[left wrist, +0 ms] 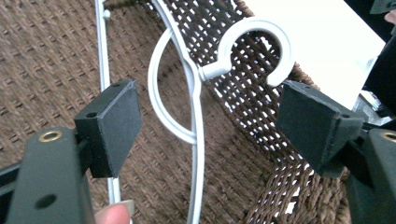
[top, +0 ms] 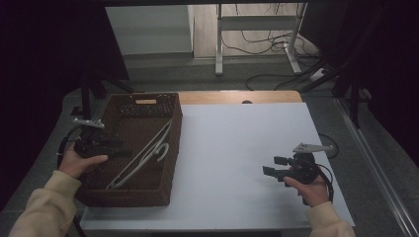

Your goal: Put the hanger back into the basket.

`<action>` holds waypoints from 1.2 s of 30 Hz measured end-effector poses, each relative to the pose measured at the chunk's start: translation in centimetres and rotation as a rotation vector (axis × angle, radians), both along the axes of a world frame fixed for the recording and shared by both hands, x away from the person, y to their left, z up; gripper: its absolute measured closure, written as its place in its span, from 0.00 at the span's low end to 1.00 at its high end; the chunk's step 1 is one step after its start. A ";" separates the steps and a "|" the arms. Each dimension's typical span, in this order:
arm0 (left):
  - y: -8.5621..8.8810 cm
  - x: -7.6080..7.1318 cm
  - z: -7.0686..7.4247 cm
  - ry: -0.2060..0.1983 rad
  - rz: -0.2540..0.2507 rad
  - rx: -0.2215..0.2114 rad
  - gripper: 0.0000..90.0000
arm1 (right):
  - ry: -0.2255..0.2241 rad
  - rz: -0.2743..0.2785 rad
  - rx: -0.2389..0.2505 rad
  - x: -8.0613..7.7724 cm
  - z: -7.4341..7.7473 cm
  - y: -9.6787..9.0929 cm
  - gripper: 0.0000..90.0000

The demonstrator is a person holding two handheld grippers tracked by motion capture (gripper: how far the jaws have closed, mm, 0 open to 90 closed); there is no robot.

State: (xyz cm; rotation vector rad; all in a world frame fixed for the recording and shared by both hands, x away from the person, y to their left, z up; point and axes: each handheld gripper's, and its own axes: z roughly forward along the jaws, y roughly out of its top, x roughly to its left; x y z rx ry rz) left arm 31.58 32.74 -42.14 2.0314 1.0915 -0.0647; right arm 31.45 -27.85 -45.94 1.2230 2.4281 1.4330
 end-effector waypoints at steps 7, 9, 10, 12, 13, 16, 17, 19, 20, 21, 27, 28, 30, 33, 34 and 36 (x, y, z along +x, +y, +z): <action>-0.6 -0.8 0.9 -0.059 0.046 -0.003 0.24 | 0.006 0.000 -0.001 0.2 -0.1 -0.2 0.30; -1.2 -1.1 1.2 -0.081 0.073 0.030 0.23 | 0.007 0.000 0.000 0.2 -0.1 -0.2 0.30; -1.7 -1.3 1.4 -0.094 0.081 0.057 0.23 | 0.005 0.001 -0.002 0.3 -0.1 -0.3 0.30; -3.5 -2.1 1.8 -0.125 0.100 0.104 0.23 | -0.006 0.002 -0.008 0.2 0.1 -0.4 0.30; -3.5 -2.1 1.8 -0.125 0.100 0.104 0.23 | -0.006 0.002 -0.008 0.2 0.1 -0.4 0.30; -5.6 -3.0 2.1 -0.161 0.091 0.151 0.23 | -0.020 -0.005 -0.005 0.1 0.5 -0.6 0.30; -6.3 -3.3 2.2 -0.169 0.073 0.145 0.23 | -0.031 -0.009 -0.007 -0.1 0.8 -0.8 0.30; -7.5 -3.9 2.4 -0.188 0.045 0.134 0.23 | -0.035 -0.011 -0.007 -0.2 0.9 -0.9 0.30; -8.7 -4.4 2.6 -0.202 0.024 0.114 0.23 | -0.046 -0.019 -0.004 -0.4 1.2 -1.2 0.30; -8.7 -4.4 2.6 -0.202 0.024 0.114 0.23 | -0.046 -0.019 -0.004 -0.4 1.2 -1.2 0.30; -11.4 -5.5 2.0 -0.208 -0.004 0.086 0.23 | -0.065 -0.037 0.000 -0.6 1.6 -1.8 0.30; -11.4 -5.5 2.0 -0.208 -0.004 0.086 0.23 | -0.067 -0.040 -0.002 -0.7 1.7 -1.9 0.30; -11.6 -5.5 1.7 -0.198 -0.004 0.061 0.23 | -0.074 -0.039 -0.008 -0.7 1.7 -1.9 0.30; -11.6 -5.5 1.0 -0.186 0.003 0.036 0.23 | -0.078 -0.042 -0.032 -0.8 1.6 -1.9 0.29; -11.6 -5.5 0.7 -0.184 0.013 0.040 0.23 | -0.086 -0.039 -0.059 -0.8 1.5 -1.9 0.29; -11.5 -5.6 0.6 -0.181 0.014 0.049 0.23 | -0.088 -0.041 -0.072 -0.8 1.4 -1.9 0.29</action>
